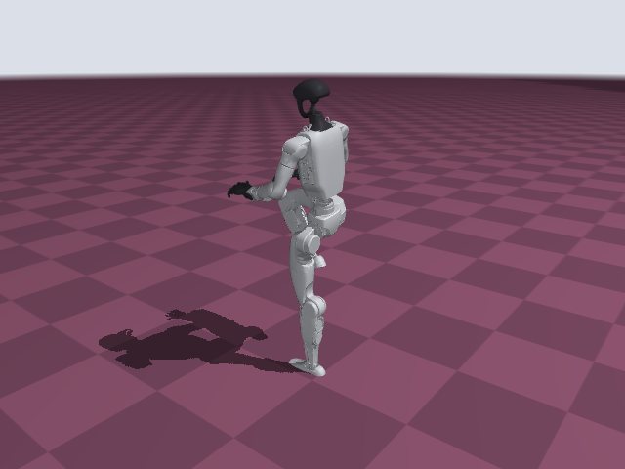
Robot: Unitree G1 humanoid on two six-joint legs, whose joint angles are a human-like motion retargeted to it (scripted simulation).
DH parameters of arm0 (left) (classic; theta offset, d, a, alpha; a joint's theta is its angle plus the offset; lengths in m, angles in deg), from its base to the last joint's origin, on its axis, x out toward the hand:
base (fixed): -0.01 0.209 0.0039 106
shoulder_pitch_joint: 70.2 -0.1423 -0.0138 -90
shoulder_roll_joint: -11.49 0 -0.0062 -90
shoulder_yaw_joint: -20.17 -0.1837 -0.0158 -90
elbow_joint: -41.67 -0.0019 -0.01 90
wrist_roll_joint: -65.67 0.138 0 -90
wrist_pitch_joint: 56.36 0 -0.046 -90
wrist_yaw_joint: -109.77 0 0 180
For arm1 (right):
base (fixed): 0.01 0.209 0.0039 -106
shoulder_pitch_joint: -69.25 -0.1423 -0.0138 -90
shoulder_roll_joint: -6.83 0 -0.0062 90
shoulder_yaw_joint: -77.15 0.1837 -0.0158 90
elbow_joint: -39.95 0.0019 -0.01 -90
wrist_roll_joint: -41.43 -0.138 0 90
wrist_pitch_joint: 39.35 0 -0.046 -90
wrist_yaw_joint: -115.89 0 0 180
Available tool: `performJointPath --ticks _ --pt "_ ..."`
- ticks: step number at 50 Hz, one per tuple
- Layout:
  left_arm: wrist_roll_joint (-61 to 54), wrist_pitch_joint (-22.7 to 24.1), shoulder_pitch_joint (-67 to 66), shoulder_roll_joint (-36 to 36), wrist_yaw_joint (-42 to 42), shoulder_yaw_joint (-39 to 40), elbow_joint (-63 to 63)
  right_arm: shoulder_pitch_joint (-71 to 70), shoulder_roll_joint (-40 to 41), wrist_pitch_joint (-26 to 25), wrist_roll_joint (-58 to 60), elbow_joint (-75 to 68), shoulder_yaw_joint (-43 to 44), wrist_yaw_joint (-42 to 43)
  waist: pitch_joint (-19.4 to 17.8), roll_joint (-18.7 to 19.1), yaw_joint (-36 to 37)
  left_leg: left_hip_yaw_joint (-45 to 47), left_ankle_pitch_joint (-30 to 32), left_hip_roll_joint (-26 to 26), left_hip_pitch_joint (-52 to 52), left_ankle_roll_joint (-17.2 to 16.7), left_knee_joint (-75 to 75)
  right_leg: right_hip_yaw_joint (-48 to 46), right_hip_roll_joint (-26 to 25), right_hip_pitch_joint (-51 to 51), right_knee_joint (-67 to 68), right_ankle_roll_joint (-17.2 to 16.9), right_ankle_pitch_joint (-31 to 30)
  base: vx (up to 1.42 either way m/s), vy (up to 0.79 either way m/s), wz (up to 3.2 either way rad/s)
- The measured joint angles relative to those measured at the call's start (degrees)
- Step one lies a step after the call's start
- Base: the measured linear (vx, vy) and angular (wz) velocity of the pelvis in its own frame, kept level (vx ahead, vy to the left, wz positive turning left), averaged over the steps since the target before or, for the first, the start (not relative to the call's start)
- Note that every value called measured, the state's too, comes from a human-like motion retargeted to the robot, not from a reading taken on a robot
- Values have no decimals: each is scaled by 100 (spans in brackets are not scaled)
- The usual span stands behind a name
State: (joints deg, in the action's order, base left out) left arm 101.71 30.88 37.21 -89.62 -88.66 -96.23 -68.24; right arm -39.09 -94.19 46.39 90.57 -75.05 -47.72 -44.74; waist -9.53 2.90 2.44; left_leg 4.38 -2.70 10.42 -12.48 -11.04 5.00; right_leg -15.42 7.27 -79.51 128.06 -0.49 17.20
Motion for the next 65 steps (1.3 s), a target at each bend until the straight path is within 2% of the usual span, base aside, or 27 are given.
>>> performJointPath --ticks 3,7,12,15,18,19,20,22,24,27,30,33,34,35,38,40,44,47,50,55,61,65 --pt "-35 22 -125 16 30 60 19 86 -2 84 -139 197 184 110 35 -8 -40 -74 -38 -30 -86 1 0 -58 41 -57 12 27 90 21 0 25" --pt "-96 13 -216 51 160 69 8 146 -55 170 -390 350 276 -244 223 -44 -86 -178 -128 -102 -26 74 0 -8 74 266 -482 79 44 20 -1 21" --pt "-119 23 -315 133 148 -73 33 401 -22 88 -557 346 212 -322 650 -197 -22 -282 -294 -318 154 137 0 113 167 1413 -2145 80 -150 22 -4 15" --pt "-250 131 -127 99 295 -124 -57 445 -105 104 -898 435 313 -465 768 -226 -8 -409 -388 -337 207 103 0 149 -87 2593 -4149 -216 -390 24 -5 35" --pt "-299 220 -284 164 313 -113 -17 638 -139 92 -907 467 306 -457 1075 -421 -20 -486 -504 -668 271 35 0 204 0 3878 -6629 -383 -517 34 -6 47" --pt "-357 371 -325 121 359 -65 19 754 -143 145 -900 558 438 -339 799 -420 -165 -641 -605 -680 -115 -90 0 -81 62 4899 -7658 -530 -498 48 -4 155" --pt "-431 579 -367 50 423 0 67 901 -139 227 -886 687 632 -162 341 -386 -377 -861 -735 -639 -698 -262 0 -493 120 6197 -8758 -731 -449 51 -7 138" --pt "-469 656 -423 37 255 8 114 970 -165 317 -953 712 655 -165 453 -567 -308 -877 -880 -968 -757 -245 -74 -436 92 6982 -10352 -1067 -710 46 -14 13" --pt "-569 824 -291 -45 -17 -24 40 855 -183 632 -1209 668 661 -338 314 -646 -40 -699 -1076 -1138 -879 -108 -372 -161 -172 7779 -11829 -1350 -1414 38 -26 -113" --pt "-578 826 -179 -52 17 83 -163 651 -153 647 -1220 549 622 -356 186 -504 634 67 -1275 -999 -710 -83 -1360 503 -744 8219 -12785 -1451 -2325 29 -46 -219" --pt "-670 644 -176 -67 143 165 -256 391 -115 547 -1258 434 470 -547 7 -421 999 519 -998 -896 32 -42 -3393 986 -796 8387 -12740 -1451 -2342 27 -18 -155" --pt "-765 435 -183 -183 45 2 -210 192 -84 443 -1423 481 312 -602 -26 -642 803 487 -83 -1141 1506 -71 -5764 1133 -232 8377 -12495 -1448 -2071 23 14 -11" --pt "-639 376 -153 -194 18 -18 -221 165 -86 328 -1428 542 331 -541 -48 -691 746 503 -48 -1115 2026 -109 -6530 1146 -134 8371 -12418 -1447 -1985 21 1 21" --pt "-443 317 -119 -192 6 -17 -244 155 -87 175 -1413 617 375 -462 -74 -717 709 535 -132 -1029 2545 -158 -7303 1159 -90 8366 -12342 -1448 -1904 19 -9 12" --pt "-393 293 83 -144 41 -16 -296 144 -124 137 -1460 682 458 -414 -82 -713 756 682 -1195 -394 4141 139 -9538 1155 -112 8364 -12304 -1451 -1756 17 -13 1" --pt "-417 295 171 -79 71 51 -310 125 -149 120 -1497 647 488 -456 -92 -727 863 698 -1715 -19 5187 222 -10787 1226 -116 8319 -12287 -1451 -1702 16 -11 -29" --pt "-529 296 240 24 -144 -55 -434 29 -125 81 -1581 562 438 -608 -308 -1016 1040 727 -2081 176 7018 66 -12382 1498 220 8222 -12047 -1451 -1530 16 -3 -43" --pt "-579 295 237 124 -318 -232 -779 -30 -93 52 -1526 567 393 -637 -608 -1244 1124 761 -2209 219 8040 -119 -12958 1716 541 8242 -11763 -1451 -1388 18 2 -48" --pt "-786 377 171 183 -621 -124 -828 -77 -90 55 -1408 632 395 -637 -937 -1302 1251 606 -2378 334 8693 -308 -13133 1955 654 8364 -11563 -1451 -1340 19 0 -68" --pt "-1316 708 -37 -23 -471 472 180 -25 -106 57 -1283 722 568 -700 -1209 -1231 1319 566 -2467 342 9197 -378 -12992 2147 762 8585 -11431 -1451 -1238 20 8 -43" --pt "-1271 626 -231 -169 -268 351 260 75 22 -9 -1349 653 560 -736 -990 -1141 1277 724 -2332 500 8733 -379 -12493 2337 771 8722 -11563 -1451 -1157 25 11 -30" --pt "-1299 622 -465 -124 -228 265 224 258 137 -29 -1330 662 538 -703 -509 -909 1186 637 -2129 230 8061 -388 -11506 2338 535 8720 -11805 -1451 -1139 25 18 -3"
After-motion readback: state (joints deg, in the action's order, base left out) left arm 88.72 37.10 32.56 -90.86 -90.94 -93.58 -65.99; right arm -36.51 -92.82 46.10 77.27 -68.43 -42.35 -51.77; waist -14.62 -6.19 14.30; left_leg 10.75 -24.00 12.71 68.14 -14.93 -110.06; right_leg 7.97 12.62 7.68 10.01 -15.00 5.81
